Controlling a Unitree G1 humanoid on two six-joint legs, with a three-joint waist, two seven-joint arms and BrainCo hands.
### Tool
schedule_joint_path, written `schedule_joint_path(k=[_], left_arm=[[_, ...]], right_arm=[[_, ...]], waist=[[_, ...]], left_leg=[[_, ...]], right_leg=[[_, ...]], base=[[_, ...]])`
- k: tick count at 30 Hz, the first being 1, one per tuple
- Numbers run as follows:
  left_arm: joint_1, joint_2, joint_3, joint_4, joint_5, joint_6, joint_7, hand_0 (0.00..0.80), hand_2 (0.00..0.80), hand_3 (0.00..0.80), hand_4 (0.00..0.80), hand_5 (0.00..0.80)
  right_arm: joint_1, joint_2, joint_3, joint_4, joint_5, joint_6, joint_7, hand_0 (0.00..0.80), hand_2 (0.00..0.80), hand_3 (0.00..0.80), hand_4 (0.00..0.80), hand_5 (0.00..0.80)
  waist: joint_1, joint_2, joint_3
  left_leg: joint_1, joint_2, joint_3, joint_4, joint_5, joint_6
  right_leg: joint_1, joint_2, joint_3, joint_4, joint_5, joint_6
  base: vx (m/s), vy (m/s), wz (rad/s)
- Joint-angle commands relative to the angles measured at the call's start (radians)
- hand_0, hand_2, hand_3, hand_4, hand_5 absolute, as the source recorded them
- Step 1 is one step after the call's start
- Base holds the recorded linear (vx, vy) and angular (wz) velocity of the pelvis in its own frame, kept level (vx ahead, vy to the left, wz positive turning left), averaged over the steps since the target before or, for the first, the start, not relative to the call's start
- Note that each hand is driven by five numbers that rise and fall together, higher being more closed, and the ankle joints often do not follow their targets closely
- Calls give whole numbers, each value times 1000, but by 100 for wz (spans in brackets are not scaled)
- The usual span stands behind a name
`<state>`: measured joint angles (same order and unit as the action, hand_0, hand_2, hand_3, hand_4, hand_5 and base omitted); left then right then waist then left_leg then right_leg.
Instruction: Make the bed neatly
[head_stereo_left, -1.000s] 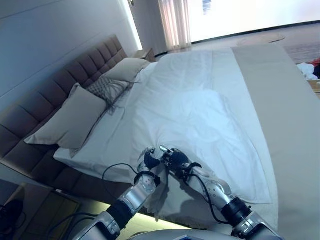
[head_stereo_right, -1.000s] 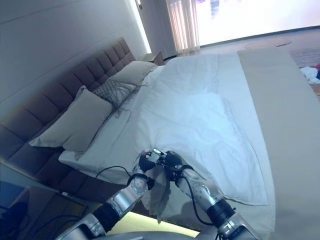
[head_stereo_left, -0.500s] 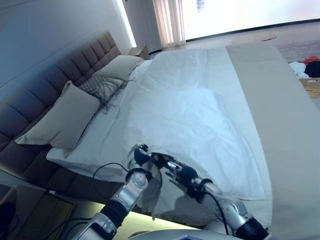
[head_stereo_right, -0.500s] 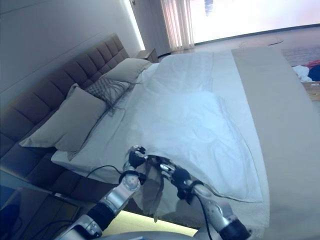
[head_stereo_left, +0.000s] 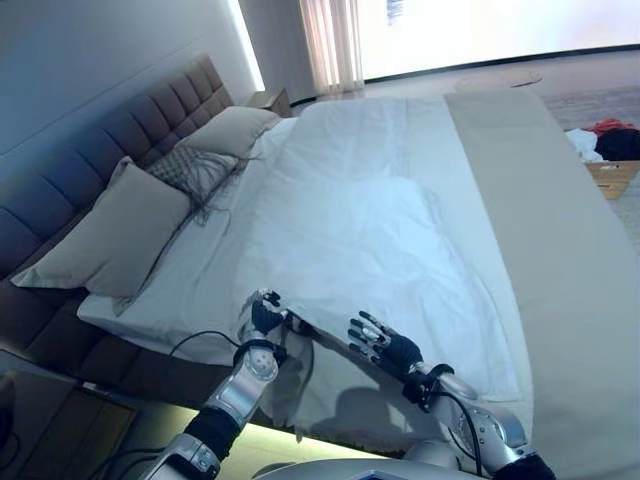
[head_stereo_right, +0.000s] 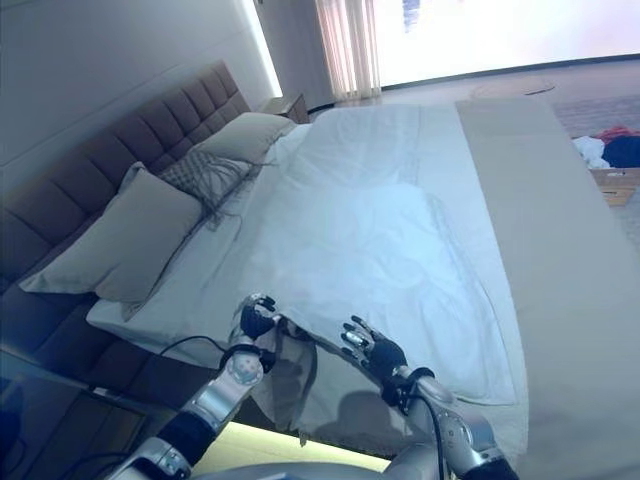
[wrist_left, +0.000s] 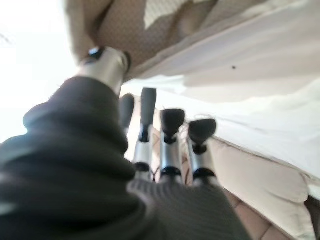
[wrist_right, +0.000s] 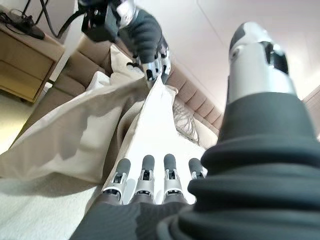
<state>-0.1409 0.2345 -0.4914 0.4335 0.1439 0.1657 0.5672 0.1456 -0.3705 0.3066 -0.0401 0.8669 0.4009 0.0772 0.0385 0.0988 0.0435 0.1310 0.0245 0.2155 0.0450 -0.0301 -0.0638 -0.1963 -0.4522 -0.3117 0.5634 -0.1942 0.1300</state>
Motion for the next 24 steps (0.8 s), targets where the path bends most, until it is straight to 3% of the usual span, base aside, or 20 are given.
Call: schedule_joint_path(k=[1, 8, 12, 19, 24], left_arm=[[-38, 39, 81, -76, 72, -62, -2, 800, 800, 800, 800, 800], [-20, 37, 104, -69, 100, -56, 0, 800, 800, 800, 800, 800], [3, 50, 129, -49, 145, -32, 14, 800, 800, 800, 800, 800], [24, 90, 202, 106, 212, -28, 86, 800, 800, 800, 800, 800], [25, 110, 265, 216, 177, -54, 142, 800, 800, 800, 800, 800]], right_arm=[[-31, 69, -45, -89, 24, -14, 2, 0, 0, 0, 0, 0], [-19, 108, -53, -84, 15, -71, -29, 0, 0, 0, 0, 0], [-1, 106, -76, -84, 15, -70, -25, 0, 0, 0, 0, 0], [19, 92, -116, -60, 25, -42, 23, 0, 0, 0, 0, 0], [35, 85, -145, -29, 8, -22, 51, 0, 0, 0, 0, 0]], waist=[[-14, -52, 12], [-5, -58, 7], [-6, -63, 3], [-25, -52, -17], [-42, -24, -41]], left_leg=[[-51, 35, -81, 46, 58, 4], [-47, 38, -82, 47, 55, 6], [-48, 36, -85, 51, 54, 5], [-37, 33, -76, 41, 61, 2], [-27, 20, -73, 29, 65, 2]], right_leg=[[258, -25, -51, -415, 306, 104], [272, -17, -58, -423, 307, 99], [269, -17, -54, -420, 307, 99], [272, -14, -42, -423, 307, 90], [276, -17, -33, -424, 300, 81]], base=[[33, -4, 5], [10, -33, 4], [-3, -32, -1], [4, 8, 0], [33, 108, -3]])
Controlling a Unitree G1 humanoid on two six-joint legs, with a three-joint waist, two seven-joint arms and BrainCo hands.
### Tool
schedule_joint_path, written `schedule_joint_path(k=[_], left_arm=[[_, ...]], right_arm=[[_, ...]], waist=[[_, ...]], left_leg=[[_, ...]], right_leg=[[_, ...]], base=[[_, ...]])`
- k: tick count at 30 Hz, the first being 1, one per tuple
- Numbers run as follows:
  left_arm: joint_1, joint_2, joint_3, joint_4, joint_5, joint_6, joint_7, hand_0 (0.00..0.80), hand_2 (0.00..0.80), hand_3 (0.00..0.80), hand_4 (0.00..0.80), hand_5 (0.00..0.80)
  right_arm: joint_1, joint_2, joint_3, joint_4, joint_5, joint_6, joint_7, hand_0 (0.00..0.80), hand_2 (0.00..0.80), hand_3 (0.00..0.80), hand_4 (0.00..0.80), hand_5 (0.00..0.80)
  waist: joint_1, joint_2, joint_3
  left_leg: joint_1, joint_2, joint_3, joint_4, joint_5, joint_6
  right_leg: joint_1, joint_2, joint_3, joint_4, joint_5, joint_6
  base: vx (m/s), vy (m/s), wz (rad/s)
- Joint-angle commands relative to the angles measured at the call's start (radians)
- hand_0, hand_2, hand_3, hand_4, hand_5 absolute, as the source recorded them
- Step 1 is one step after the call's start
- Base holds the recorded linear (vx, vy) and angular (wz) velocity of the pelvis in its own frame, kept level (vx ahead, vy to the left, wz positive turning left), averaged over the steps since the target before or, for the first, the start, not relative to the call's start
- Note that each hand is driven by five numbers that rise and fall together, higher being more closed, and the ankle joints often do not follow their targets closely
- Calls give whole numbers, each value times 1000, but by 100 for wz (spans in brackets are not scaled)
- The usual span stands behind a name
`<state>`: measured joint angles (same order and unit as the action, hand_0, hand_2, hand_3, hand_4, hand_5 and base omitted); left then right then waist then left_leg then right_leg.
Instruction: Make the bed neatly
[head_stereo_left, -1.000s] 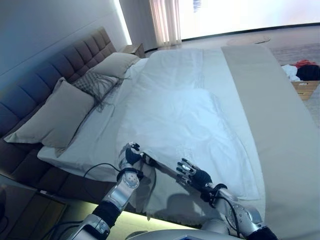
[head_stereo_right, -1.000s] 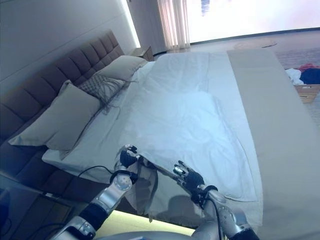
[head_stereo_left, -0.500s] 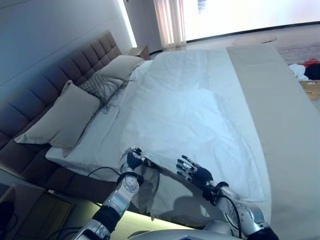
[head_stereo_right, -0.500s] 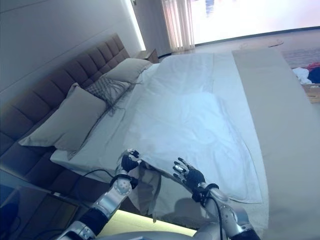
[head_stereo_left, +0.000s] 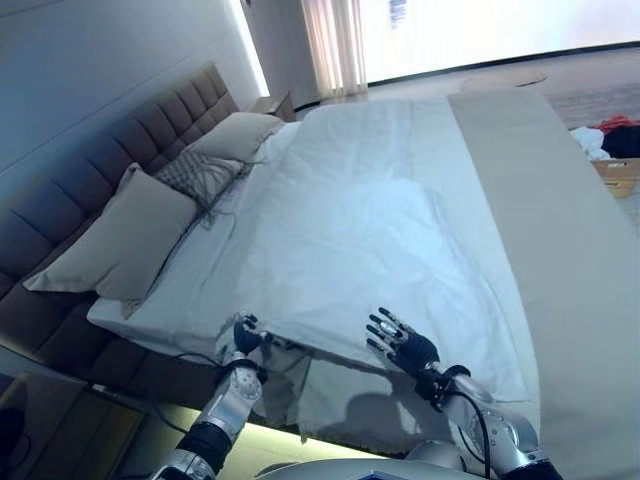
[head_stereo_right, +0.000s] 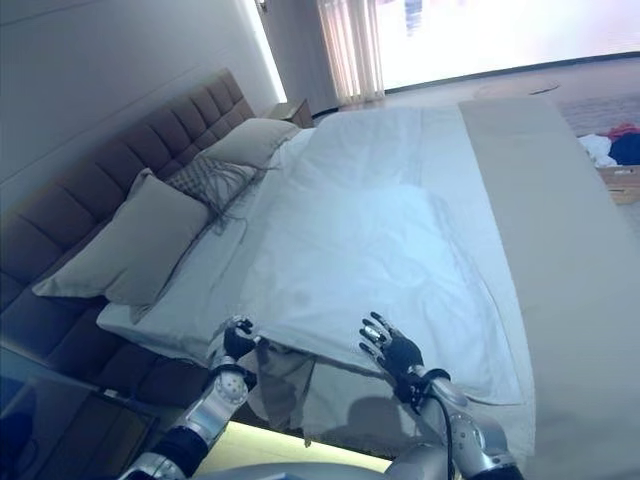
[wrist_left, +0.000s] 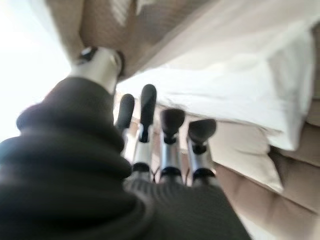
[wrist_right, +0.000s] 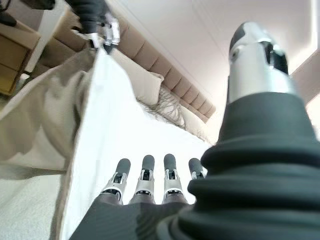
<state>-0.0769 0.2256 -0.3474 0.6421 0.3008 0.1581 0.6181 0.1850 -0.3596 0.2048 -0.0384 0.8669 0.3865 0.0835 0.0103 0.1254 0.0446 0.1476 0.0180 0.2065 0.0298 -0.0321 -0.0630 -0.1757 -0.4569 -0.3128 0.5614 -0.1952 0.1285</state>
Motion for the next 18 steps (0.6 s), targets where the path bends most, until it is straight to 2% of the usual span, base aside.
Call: schedule_joint_path(k=[1, 8, 13, 18], left_arm=[[-38, 124, 129, 23, 20, -50, 99, 800, 800, 800, 800, 800], [-12, 177, 223, 125, 27, -72, 160, 800, 800, 800, 800, 800], [19, 251, 305, 176, 19, -56, 185, 800, 800, 800, 800, 800], [51, 340, 398, 222, 8, -86, 175, 800, 800, 800, 800, 800]], right_arm=[[-2, 72, -48, -27, 7, -7, 45, 0, 0, 0, 0, 0], [31, 34, -120, -19, -3, 11, 54, 0, 0, 0, 0, 0], [65, -9, -183, -20, -11, 32, 94, 0, 0, 0, 0, 0], [110, -36, -231, -25, -3, 37, 137, 0, 0, 0, 0, 0]], waist=[[-14, -46, -45], [-24, -19, -58], [-33, 0, -61], [-31, 6, -60]], left_leg=[[-43, 24, -66, 43, 67, 2], [-42, 8, -71, 30, 65, 4], [-46, 10, -71, 17, 69, 4], [-52, 11, -78, -1, 75, 5]], right_leg=[[255, -15, -30, -420, 300, 81], [239, -19, -19, -413, 291, 76], [218, -14, -2, -409, 284, 75], [205, -15, 1, -406, 288, 78]], base=[[19, 107, -5], [2, 96, 0], [-33, 90, -1], [-50, 73, -2]])
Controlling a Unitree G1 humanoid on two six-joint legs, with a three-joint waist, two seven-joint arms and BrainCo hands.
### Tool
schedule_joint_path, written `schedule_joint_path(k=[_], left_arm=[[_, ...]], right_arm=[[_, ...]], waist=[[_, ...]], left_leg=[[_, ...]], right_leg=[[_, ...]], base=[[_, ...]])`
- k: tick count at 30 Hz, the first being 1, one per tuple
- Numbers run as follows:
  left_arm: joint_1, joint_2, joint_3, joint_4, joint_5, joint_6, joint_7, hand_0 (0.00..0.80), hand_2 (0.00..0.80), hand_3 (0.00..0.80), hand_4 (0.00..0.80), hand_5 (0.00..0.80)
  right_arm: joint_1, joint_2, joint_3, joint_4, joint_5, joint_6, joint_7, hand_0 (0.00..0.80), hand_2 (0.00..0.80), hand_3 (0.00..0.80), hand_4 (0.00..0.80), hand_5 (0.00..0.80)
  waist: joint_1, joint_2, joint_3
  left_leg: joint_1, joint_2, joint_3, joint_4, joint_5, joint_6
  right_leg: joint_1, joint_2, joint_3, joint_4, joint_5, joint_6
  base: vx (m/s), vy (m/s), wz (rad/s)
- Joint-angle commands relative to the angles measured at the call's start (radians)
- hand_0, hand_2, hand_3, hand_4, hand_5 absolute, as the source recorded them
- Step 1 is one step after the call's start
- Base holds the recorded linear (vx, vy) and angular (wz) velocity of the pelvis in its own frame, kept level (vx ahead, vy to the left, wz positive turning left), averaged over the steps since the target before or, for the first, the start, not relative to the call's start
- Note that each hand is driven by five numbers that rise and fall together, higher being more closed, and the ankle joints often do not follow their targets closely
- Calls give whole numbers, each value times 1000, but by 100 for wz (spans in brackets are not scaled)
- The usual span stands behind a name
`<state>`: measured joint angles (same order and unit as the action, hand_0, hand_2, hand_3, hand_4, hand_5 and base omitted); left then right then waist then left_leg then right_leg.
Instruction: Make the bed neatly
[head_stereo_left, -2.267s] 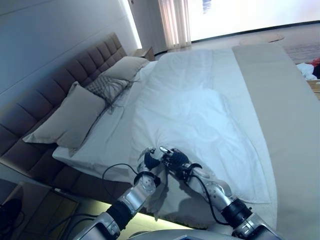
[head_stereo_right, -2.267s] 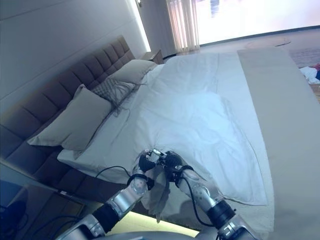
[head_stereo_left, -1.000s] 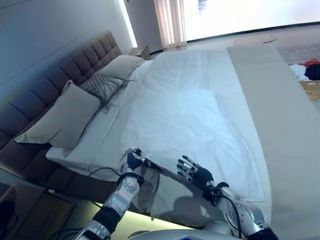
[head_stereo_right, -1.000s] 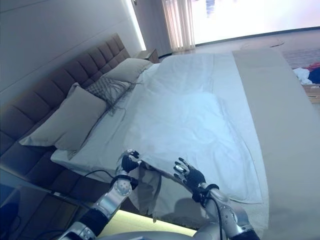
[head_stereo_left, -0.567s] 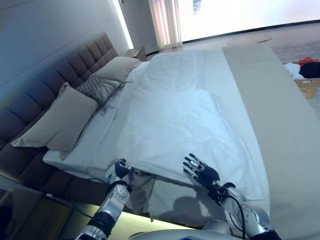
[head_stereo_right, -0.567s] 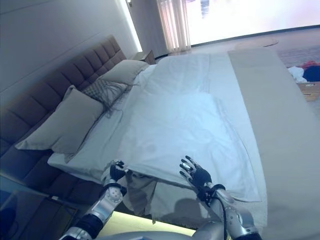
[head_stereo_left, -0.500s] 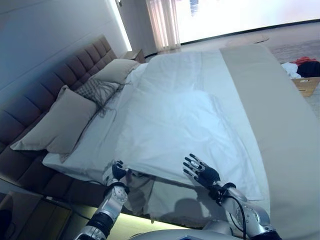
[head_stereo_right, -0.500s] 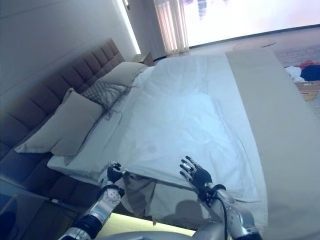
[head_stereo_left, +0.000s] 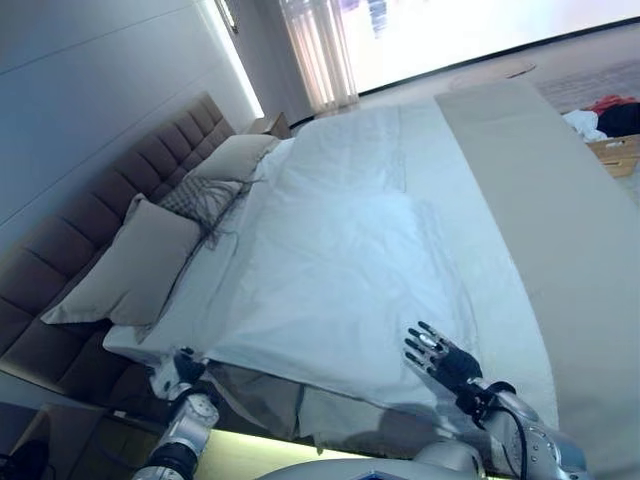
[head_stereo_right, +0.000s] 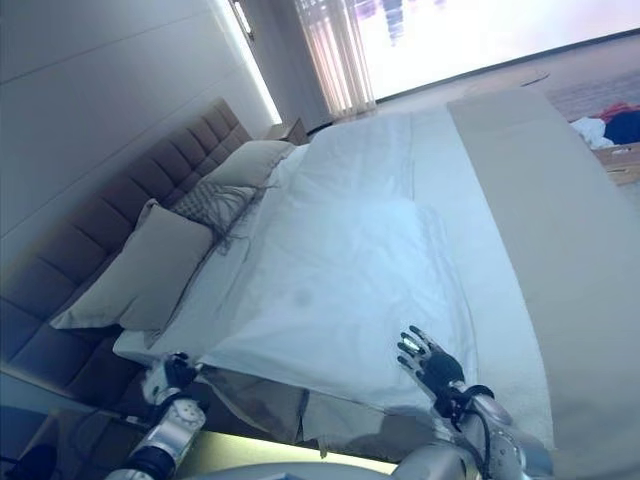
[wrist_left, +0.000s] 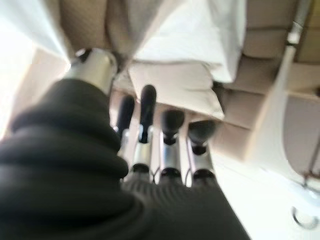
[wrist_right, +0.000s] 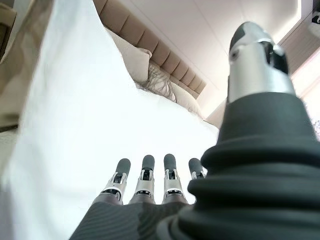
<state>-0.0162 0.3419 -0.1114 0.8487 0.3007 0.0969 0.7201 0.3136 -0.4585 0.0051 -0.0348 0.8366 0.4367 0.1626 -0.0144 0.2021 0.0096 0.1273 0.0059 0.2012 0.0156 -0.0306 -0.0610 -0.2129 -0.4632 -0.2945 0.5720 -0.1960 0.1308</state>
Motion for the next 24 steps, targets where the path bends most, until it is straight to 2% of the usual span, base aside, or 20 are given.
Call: schedule_joint_path(k=[1, 7, 13, 17, 19, 21, 24], left_arm=[[-3, 236, 177, 21, 7, -27, 75, 800, 800, 800, 800, 800], [32, 328, 278, 34, -24, -16, 57, 800, 800, 800, 800, 800], [57, 438, 374, 30, -53, 12, 0, 800, 800, 800, 800, 800], [87, 505, 444, 33, -156, 58, -45, 800, 800, 800, 800, 800], [91, 532, 481, 54, -220, 42, -63, 800, 800, 800, 800, 800], [74, 557, 492, 93, -202, 20, -99, 800, 800, 800, 800, 800], [48, 555, 478, 75, -181, 20, -123, 800, 800, 800, 800, 800]], right_arm=[[-12, 60, -37, -33, 32, -11, 62, 0, 0, 0, 0, 0], [26, 37, -74, -57, 56, -3, 81, 0, 0, 0, 0, 0], [49, 28, -105, -65, 88, -31, 66, 0, 0, 0, 0, 0], [47, 29, -112, -80, 104, -30, 59, 0, 0, 0, 0, 0], [40, 29, -105, -86, 109, -30, 52, 0, 0, 0, 0, 0], [22, 33, -86, -89, 112, -28, 27, 0, 0, 0, 0, 0], [11, 46, -71, -101, 114, -24, -3, 0, 0, 0, 0, 0]], waist=[[-6, -71, -26], [9, -65, -23], [32, -56, -21], [47, -45, -20], [52, -42, -19], [54, -42, -17], [64, -48, -17]], left_leg=[[-32, 24, -74, 8, 76, 2], [-41, 27, -86, -35, 98, -5], [-53, 13, -93, -54, 103, -7], [-60, -1, -98, -59, 102, -3], [-64, -6, -98, -60, 102, -2], [-67, -10, -97, -58, 99, 0], [-72, -14, -104, -61, 99, 2]], right_leg=[[240, -9, -18, -417, 289, 77], [236, -14, -33, -429, 297, 88], [233, -39, -53, -435, 318, 109], [230, -50, -52, -444, 335, 119], [225, -52, -47, -445, 342, 123], [220, -58, -42, -439, 349, 126], [217, -61, -42, -433, 351, 131]], base=[[-51, 78, 4], [-62, 117, 11], [-57, 159, 12], [-37, 143, 0], [-37, 100, 2], [-31, 63, 4], [-30, 17, 13]])
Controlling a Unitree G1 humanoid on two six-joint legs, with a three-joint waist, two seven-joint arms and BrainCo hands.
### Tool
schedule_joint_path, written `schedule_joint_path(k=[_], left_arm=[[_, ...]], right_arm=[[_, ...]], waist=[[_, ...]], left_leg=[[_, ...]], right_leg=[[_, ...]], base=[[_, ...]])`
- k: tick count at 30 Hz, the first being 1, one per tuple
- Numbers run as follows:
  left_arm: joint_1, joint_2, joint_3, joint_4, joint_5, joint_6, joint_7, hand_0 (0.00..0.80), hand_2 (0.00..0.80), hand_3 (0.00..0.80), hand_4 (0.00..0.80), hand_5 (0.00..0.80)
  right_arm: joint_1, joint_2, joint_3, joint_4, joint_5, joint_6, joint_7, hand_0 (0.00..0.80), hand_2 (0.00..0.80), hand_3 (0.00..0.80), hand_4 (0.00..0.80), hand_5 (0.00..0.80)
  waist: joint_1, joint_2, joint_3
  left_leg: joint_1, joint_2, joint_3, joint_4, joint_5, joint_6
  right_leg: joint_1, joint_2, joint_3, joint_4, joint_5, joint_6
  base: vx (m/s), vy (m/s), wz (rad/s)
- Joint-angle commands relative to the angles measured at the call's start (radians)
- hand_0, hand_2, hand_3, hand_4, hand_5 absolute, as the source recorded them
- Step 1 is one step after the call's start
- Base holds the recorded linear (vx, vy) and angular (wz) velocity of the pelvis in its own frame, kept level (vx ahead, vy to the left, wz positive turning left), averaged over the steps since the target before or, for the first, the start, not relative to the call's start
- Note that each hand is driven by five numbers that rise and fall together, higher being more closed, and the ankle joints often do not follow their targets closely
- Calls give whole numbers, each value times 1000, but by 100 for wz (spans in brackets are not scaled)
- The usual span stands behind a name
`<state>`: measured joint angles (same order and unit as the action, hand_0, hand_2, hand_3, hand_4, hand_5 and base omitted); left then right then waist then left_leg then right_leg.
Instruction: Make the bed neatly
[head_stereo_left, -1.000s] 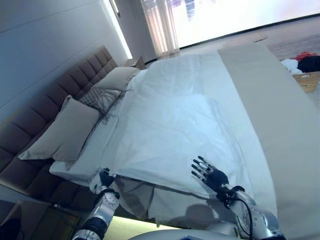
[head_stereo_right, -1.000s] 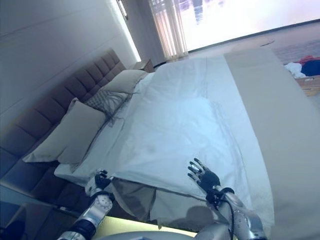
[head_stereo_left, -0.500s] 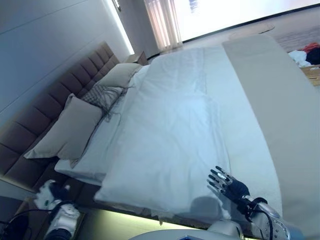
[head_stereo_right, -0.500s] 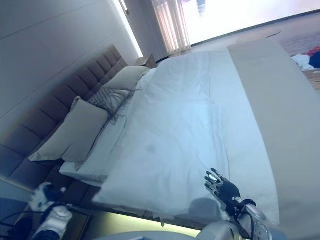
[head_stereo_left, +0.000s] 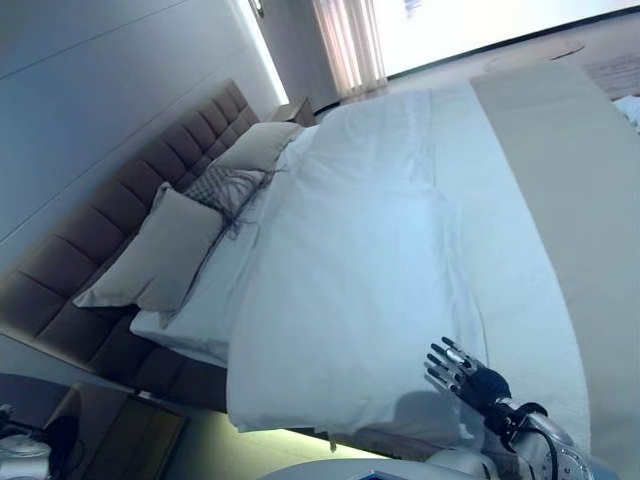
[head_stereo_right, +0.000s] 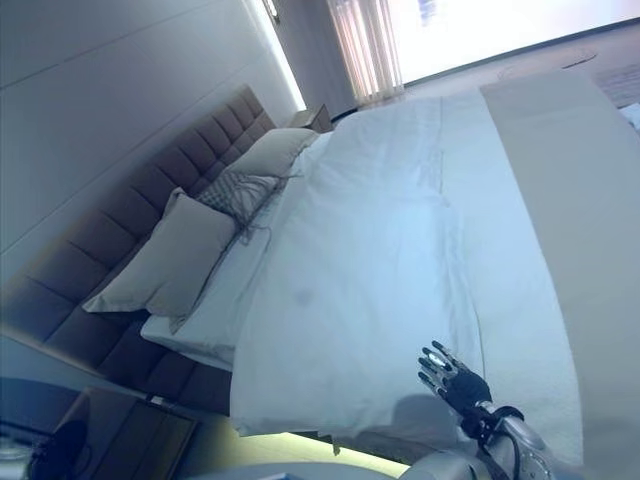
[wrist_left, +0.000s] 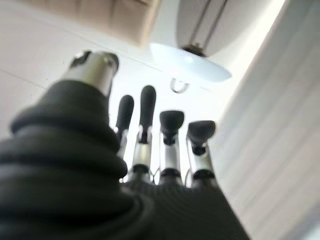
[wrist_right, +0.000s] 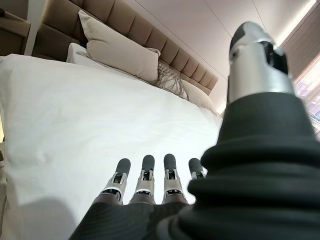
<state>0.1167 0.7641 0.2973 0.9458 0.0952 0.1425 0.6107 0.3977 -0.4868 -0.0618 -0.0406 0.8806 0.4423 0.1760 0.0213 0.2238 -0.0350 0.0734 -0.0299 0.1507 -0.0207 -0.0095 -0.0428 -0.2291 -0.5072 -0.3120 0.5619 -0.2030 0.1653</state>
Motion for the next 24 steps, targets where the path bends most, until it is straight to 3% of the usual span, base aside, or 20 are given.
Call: schedule_joint_path(k=[1, 5, 6, 7, 14, 17, 19, 21, 24], left_arm=[[-88, 127, 68, -31, 23, -27, -14, 800, 800, 800, 800, 800], [-90, 100, 66, -59, 7, -92, -16, 787, 787, 787, 787, 787], [-91, 95, 66, -65, 10, -117, -28, 361, 361, 361, 361, 361], [-91, 89, 64, -75, 20, -135, -39, 0, 0, 0, 0, 0], [-89, -23, 27, -191, -64, -284, -130, 0, 0, 0, 0, 0], [-75, -98, -3, -251, -94, -390, -222, 0, 0, 0, 0, 0], [-67, -139, -40, -310, -120, -414, -276, 0, 0, 0, 0, 0], [-51, -196, -85, -377, -209, -440, -349, 0, 0, 0, 0, 0], [-26, -302, -150, -435, -430, -463, -613, 0, 0, 0, 0, 0]], right_arm=[[-75, 77, -1, -99, 71, -29, -22, 0, 0, 0, 0, 0], [-86, 81, 13, -98, 68, -37, -28, 0, 0, 0, 0, 0], [-87, 82, 16, -94, 63, -42, -25, 0, 0, 0, 0, 0], [-87, 84, 18, -91, 58, -47, -21, 0, 0, 0, 0, 0], [-70, 86, -14, -48, -34, -120, 24, 0, 0, 0, 0, 0], [-78, 90, -36, -6, -58, -146, 5, 0, 0, 0, 0, 0], [-84, 96, -46, 23, -63, -160, -2, 0, 0, 0, 0, 0], [-89, 107, -56, 58, -57, -186, -8, 0, 0, 0, 0, 0], [-100, 142, -57, 113, -41, -227, -11, 0, 0, 0, 0, 0]], waist=[[31, -71, 28], [34, -73, 31], [33, -74, 32], [33, -74, 33], [27, -78, 42], [27, -84, 49], [28, -91, 52], [35, -104, 58], [48, -134, 74]], left_leg=[[-18, 21, -54, -26, 78, -16], [-23, 23, -52, -23, 75, -16], [-24, 25, -49, -22, 74, -17], [-24, 27, -45, -21, 73, -17], [-32, 39, -29, -8, 67, -22], [-32, 44, -22, 4, 59, -22], [-32, 46, -20, 11, 53, -21], [-39, 51, -20, 25, 46, -20], [-48, 65, -15, 55, 27, -15]], right_leg=[[232, -16, -25, -424, 358, 97], [228, -4, -20, -429, 348, 96], [226, -2, -18, -429, 345, 96], [225, 0, -18, -430, 342, 96], [219, 14, -18, -431, 331, 92], [219, 18, -18, -426, 322, 88], [221, 25, -16, -427, 317, 84], [218, 30, -13, -427, 314, 81], [217, 35, -12, -422, 315, 79]], base=[[-20, -4, 8], [-5, -9, 3], [-6, -23, 14], [-3, -32, 14], [-11, -53, 1], [4, -94, -2], [16, -132, -3], [-17, -176, -3], [-40, -258, -3]])
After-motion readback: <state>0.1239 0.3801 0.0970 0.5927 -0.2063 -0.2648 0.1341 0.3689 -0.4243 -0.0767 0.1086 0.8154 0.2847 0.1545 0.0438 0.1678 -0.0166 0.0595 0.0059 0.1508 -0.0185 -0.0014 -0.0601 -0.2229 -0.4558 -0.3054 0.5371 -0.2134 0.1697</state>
